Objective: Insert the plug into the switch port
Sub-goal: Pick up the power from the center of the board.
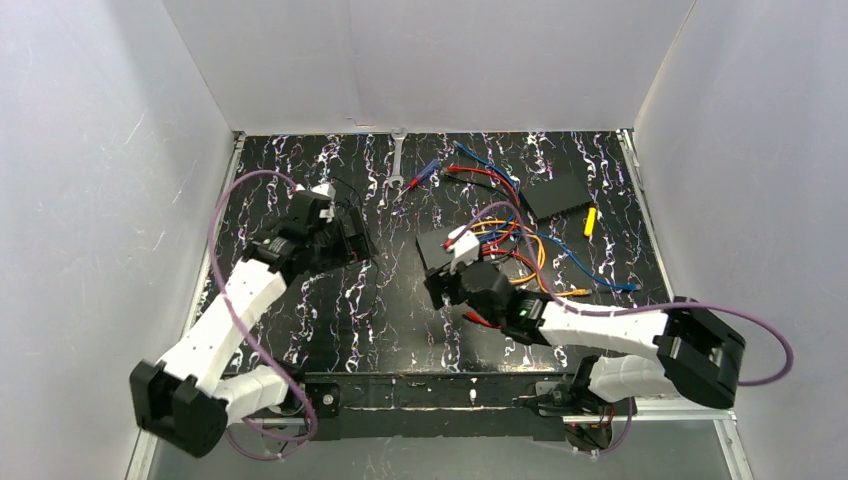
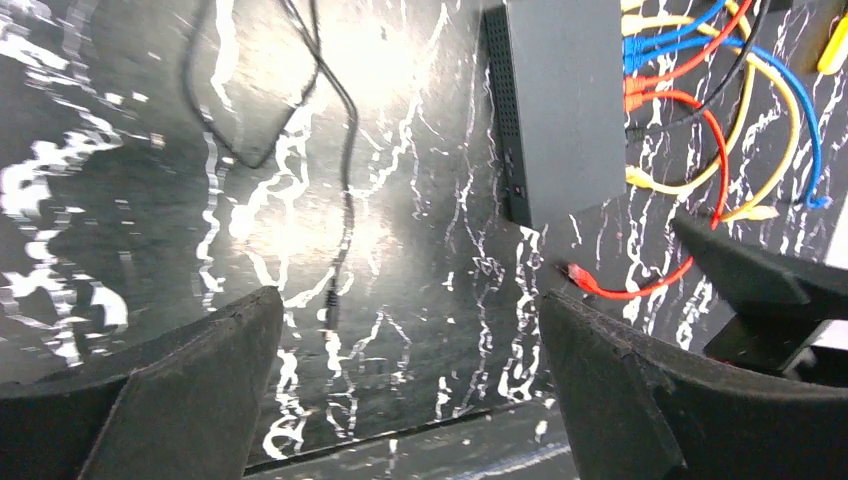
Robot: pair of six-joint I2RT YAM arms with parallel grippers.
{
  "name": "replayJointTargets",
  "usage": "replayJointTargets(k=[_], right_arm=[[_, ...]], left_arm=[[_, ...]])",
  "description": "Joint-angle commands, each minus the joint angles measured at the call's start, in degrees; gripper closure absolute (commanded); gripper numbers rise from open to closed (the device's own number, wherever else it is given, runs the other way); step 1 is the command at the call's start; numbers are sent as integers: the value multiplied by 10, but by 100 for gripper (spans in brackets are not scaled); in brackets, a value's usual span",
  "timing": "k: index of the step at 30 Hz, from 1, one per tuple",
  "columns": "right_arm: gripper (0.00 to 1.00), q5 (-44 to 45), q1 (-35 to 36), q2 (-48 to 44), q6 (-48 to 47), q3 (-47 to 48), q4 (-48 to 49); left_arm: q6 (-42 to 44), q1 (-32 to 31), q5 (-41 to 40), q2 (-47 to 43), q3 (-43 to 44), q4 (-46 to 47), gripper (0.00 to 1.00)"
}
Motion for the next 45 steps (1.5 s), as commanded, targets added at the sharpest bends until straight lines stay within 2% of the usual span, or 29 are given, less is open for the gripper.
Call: replayJointTargets(k=[1, 6, 11, 16, 19, 26, 35, 45], right_arm=[[13, 121, 83, 61, 55, 69, -28], [14, 216, 165, 156, 122, 136, -77], [16, 227, 209, 252, 170, 219, -116], [26, 263, 239, 336, 195, 293, -151], [37, 259, 240, 367, 202, 320, -162], [55, 225, 241, 416, 197, 364, -176], [58, 181, 241, 446, 195, 388, -186], [59, 170, 236, 460, 199, 390, -196]], left_arm=[[79, 0, -120, -91, 17, -82, 2], [113, 0, -175, -176, -15, -89, 2], [134, 1, -206, -229, -44, -95, 2], [151, 0, -251, -263, -88, -70, 2], [162, 1, -263, -265, -81, -72, 2], [170, 12, -261, -274, -82, -69, 2], [172, 17, -247, -276, -84, -64, 2], [174, 21, -238, -271, -85, -62, 2]])
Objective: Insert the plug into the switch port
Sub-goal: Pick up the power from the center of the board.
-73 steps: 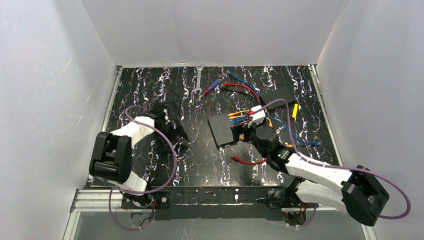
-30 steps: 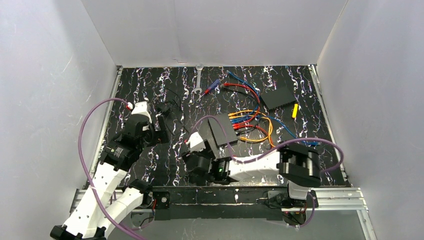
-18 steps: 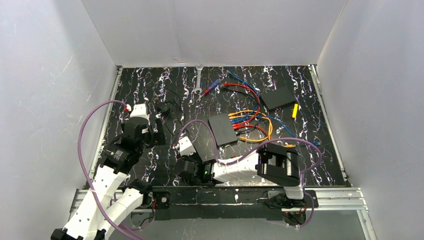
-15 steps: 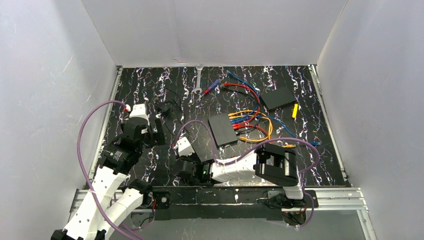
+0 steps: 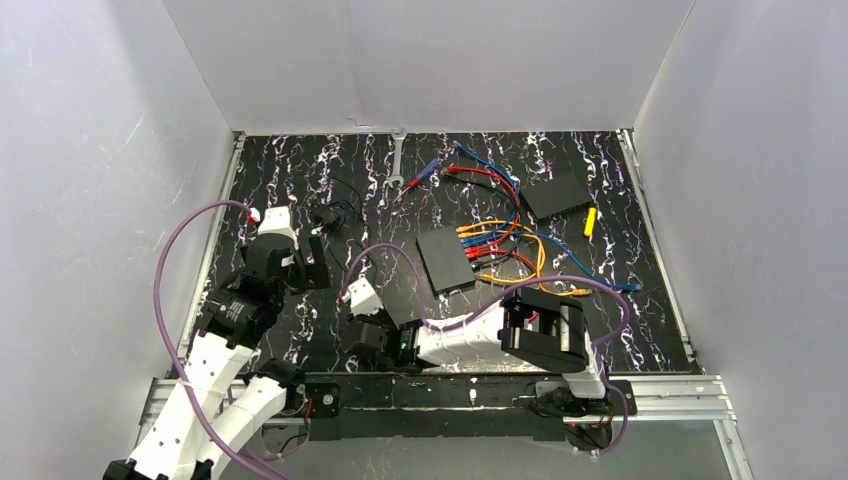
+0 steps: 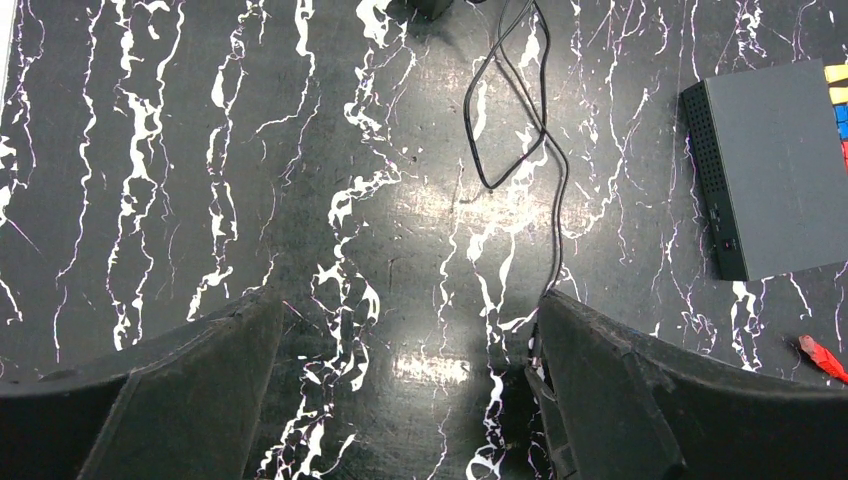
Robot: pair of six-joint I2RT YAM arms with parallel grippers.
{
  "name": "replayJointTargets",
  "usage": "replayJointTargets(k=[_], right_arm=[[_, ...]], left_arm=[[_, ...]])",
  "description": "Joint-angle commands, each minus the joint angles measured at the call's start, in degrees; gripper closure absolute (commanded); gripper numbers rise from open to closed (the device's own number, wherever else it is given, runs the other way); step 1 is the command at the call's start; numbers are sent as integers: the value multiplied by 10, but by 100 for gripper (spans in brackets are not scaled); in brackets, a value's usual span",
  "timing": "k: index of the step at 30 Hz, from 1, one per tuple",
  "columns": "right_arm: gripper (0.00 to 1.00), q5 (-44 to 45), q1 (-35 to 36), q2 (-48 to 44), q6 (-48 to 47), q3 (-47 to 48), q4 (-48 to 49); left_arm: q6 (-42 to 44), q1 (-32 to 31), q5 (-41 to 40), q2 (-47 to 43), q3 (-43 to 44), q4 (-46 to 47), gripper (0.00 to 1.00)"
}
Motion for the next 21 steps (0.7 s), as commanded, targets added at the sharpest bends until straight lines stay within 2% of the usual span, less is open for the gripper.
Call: replayJointTargets(k=[1, 3, 6, 12, 16, 21], right_arm=[[59, 0, -6, 8, 10, 16, -13], [62, 6, -11, 5, 16, 9, -35], [75, 1, -25, -12, 18, -18, -37], [91, -34, -59, -55, -39, -93, 16], [98, -38, -83, -74, -73, -128, 34], [99, -69, -119, -106, -138, -176, 67]], left_arm=[[7, 3, 0, 0, 0, 4, 2], [8, 5, 0, 1, 0, 4, 2], [7, 5, 0, 1, -2, 4, 2], [8, 5, 1, 4, -1, 4, 2], [12, 7, 6, 8, -1, 5, 2], [26, 7, 28, 12, -3, 15, 2]])
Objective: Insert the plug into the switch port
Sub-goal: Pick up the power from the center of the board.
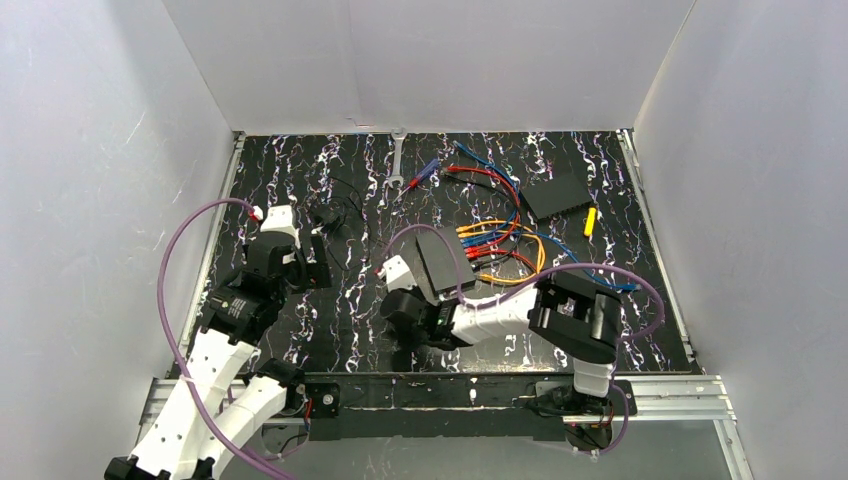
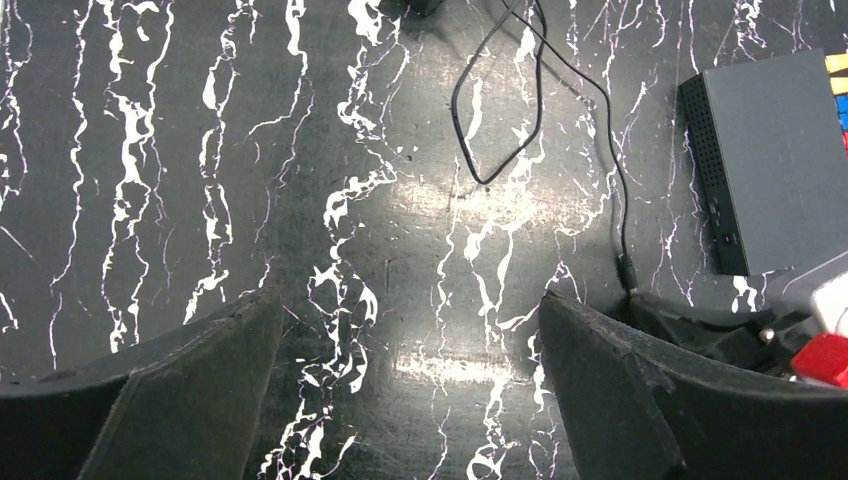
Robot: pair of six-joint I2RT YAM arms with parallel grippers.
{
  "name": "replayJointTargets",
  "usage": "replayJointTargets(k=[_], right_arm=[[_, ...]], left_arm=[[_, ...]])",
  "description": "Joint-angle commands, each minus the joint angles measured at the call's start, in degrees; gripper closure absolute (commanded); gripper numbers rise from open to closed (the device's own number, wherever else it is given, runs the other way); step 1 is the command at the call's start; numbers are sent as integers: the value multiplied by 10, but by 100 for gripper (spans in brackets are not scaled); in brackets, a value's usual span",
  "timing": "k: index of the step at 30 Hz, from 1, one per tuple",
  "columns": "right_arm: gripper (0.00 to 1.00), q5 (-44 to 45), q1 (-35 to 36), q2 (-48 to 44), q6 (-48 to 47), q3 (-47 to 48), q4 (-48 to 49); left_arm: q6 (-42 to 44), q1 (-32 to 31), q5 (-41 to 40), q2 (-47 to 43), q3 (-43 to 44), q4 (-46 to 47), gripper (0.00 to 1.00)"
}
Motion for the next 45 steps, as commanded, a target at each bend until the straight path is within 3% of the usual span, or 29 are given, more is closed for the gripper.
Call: replayJointTargets(k=[1, 8, 14, 22, 25, 28, 32, 35, 41, 45], right_arm=[[99, -46, -38, -29, -88, -47, 0], [99, -256, -112, -99, -184, -86, 20], [99, -368, -159, -131, -257, -45, 4], [99, -529, -248, -123, -312, 31, -32], [99, -520, -252, -118, -308, 32, -53], [83, -498, -252, -120, -287, 9, -44], [64, -394, -254, -141, -262, -12, -45], [40, -350, -265, -173, -237, -41, -32], [4, -222, -293, -264, -197, -135, 48], [1, -136, -301, -318, -183, -173, 82]], left_arm=[[25, 3, 27, 4, -6, 16, 2], [114, 3, 175, 51, -3, 75, 2], [251, 2, 268, 79, 9, 131, 2], [411, 2, 305, 124, 16, 187, 2], [430, 2, 315, 118, -13, 248, 2], [461, 2, 369, 108, -48, 296, 2], [511, 0, 456, 134, -82, 316, 2], [532, -9, 513, 168, -89, 321, 2], [610, -41, 565, 243, -87, 333, 2], [664, -73, 553, 303, -69, 322, 2]])
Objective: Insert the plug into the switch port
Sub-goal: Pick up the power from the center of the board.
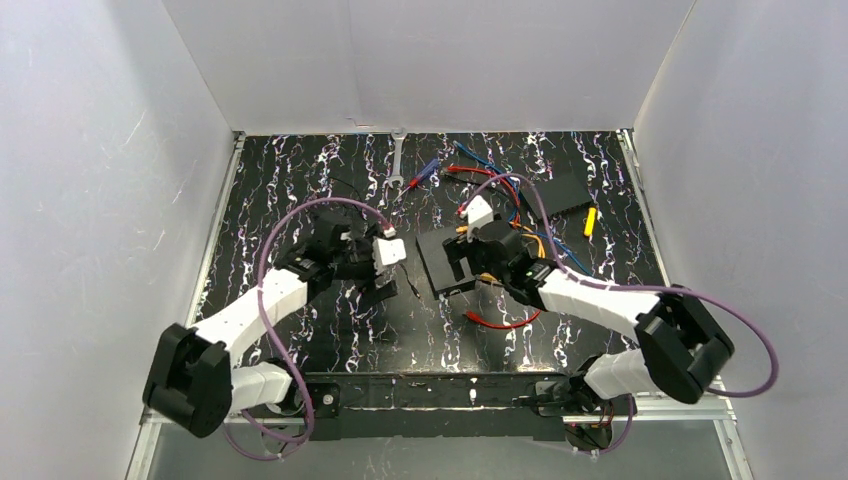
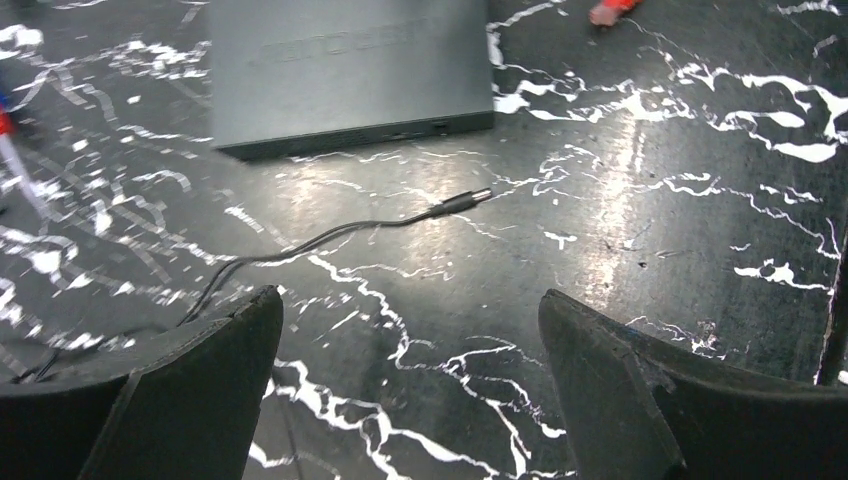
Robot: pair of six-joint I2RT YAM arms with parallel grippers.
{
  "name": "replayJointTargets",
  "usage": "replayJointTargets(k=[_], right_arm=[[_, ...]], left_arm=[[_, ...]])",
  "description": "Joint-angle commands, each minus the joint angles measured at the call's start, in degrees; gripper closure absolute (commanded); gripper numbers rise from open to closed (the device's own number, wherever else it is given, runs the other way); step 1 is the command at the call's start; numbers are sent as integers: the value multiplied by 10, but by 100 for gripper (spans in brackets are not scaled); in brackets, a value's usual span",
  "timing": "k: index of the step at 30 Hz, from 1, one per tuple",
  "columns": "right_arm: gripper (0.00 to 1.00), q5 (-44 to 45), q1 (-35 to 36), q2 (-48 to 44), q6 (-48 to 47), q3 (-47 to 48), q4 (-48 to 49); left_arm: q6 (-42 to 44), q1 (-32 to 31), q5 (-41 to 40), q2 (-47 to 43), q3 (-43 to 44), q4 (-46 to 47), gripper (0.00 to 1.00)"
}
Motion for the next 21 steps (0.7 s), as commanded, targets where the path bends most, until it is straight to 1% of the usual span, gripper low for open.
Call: replayJointTargets(k=[1, 4, 7, 8, 9, 11, 14, 18, 21], right_arm=[[1, 144, -7, -62, 30, -36, 82], [1, 181, -12, -88, 31, -59, 102], [1, 195, -15, -107, 33, -77, 122], [1, 197, -15, -110, 34, -79, 124], [1, 199, -15, -113, 34, -81, 127], [1, 204, -16, -111, 34, -82, 129], [1, 209, -16, -107, 36, -81, 128], [1, 222, -16, -106, 37, -81, 127], [1, 227, -17, -104, 37, -81, 126]], left_arm=[[92, -35, 26, 55, 25, -15, 2], [119, -56, 14, 100, 48, -31, 5], [139, -69, 13, 135, 70, -43, 9], [146, -72, 12, 146, 76, -49, 12], [154, -74, 12, 158, 85, -57, 16], [167, -78, 13, 186, 103, -71, 29], [180, -81, 17, 219, 124, -85, 40], [200, -86, 19, 256, 150, -117, 48], [207, -90, 22, 275, 159, -128, 50]])
